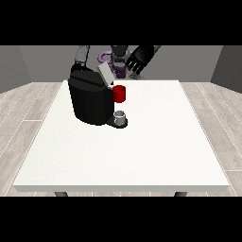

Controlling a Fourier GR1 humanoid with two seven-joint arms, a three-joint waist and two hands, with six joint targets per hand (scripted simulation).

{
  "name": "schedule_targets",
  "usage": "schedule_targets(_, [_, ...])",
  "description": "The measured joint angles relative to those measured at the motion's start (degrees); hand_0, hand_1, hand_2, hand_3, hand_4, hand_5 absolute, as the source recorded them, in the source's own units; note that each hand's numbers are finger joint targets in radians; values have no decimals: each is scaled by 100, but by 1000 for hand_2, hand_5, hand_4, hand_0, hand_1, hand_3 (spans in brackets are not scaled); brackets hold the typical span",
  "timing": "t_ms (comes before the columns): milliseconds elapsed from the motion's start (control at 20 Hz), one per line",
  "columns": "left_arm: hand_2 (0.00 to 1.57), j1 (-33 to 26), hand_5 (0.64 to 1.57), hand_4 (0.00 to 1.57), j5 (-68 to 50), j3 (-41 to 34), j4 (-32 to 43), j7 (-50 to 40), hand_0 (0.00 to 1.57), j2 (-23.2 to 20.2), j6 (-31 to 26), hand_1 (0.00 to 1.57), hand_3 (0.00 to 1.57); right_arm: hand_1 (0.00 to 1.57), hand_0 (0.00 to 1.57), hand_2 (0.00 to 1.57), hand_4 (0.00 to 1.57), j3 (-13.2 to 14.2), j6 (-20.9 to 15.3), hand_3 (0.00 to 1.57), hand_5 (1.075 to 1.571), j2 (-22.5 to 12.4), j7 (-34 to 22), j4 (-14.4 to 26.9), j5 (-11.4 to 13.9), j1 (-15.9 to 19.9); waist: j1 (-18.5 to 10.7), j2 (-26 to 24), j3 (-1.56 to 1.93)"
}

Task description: Insert the coffee pod into the coffee machine and close the lid

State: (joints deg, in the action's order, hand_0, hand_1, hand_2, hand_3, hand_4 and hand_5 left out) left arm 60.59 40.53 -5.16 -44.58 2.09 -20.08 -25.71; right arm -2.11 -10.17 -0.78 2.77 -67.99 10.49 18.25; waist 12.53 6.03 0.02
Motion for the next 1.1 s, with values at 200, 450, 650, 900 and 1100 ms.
schedule_targets(200, [1279,268,1571,482,14,-147,178,-14,1225,-260,-8,1225,1251,0,0,0,0,-39,112,0,1571,-83,-164,-336,-5,107,323,161,-1])
schedule_targets(450, [1303,526,1571,465,61,-231,298,-1,1265,-423,75,1265,1256,0,0,0,0,48,109,0,1571,-191,-210,-560,1,280,462,465,-1])
schedule_targets(650, [1286,751,1571,487,90,-259,387,35,1195,-496,94,1195,1247,0,0,0,186,97,32,0,1571,-168,-261,-638,14,463,532,716,-2])
schedule_targets(900, [1256,834,1571,472,147,-234,474,130,1186,-535,118,1186,1227,0,0,0,60,303,94,0,1571,-310,-293,-681,-105,599,538,915,-1])
schedule_targets(1100, [1286,943,1571,429,154,-218,519,107,1239,-477,67,1239,1222,0,0,0,0,400,34,0,1571,-322,-223,-570,-118,611,478,979,-1])
